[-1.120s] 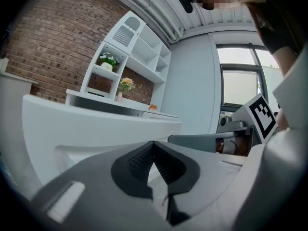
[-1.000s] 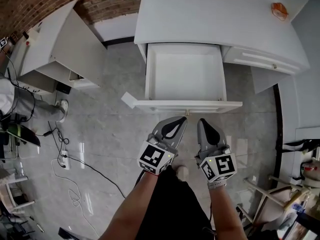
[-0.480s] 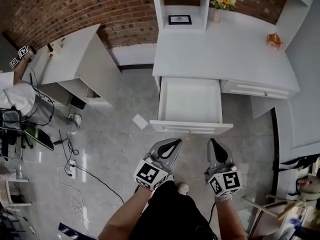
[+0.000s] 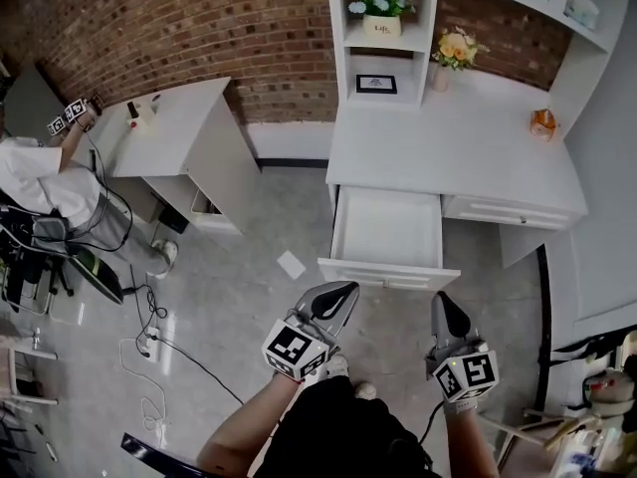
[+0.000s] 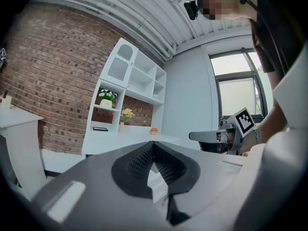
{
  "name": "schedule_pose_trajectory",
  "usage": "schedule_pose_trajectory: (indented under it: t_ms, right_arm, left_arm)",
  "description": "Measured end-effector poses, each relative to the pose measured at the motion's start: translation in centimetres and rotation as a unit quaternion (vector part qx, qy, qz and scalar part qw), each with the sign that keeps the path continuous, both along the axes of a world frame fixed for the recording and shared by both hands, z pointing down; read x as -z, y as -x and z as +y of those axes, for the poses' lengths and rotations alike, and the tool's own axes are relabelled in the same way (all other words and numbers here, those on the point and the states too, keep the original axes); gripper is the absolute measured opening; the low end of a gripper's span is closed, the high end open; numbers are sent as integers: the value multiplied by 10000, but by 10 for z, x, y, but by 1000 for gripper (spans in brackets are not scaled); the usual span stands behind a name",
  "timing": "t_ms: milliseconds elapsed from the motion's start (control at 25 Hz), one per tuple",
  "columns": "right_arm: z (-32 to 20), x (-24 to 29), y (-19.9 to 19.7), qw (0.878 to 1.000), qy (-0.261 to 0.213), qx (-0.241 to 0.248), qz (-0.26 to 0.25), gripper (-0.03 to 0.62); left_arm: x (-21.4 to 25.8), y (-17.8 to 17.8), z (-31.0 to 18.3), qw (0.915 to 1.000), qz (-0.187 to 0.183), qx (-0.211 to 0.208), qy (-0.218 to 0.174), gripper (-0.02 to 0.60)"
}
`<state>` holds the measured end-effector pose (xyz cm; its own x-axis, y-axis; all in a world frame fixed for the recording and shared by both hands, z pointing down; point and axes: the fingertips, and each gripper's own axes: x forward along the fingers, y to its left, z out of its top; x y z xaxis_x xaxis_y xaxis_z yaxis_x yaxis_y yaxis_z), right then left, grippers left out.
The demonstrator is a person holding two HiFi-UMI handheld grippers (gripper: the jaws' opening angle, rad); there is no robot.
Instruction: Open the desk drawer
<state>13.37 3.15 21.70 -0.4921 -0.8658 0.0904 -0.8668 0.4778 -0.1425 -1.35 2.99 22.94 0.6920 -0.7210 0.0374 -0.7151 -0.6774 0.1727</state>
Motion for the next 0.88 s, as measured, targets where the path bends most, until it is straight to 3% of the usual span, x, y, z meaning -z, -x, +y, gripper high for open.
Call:
schedule_pose_trajectory:
  t_ms: [360,560,880]
  right_arm:
    - [11,53,3,9997,-241,16,-59,0]
    - [19,59,3,9998,-137,-63,-89,0]
    - [21,65,7,9998,-136,-93,-92,0]
  left_arm:
    - [43,8,12,9996,164,111,-193,-2]
    - [52,5,18,9996,173,-44,-198,-2]
    - [64,10,10,9995,235,70,-216,-2]
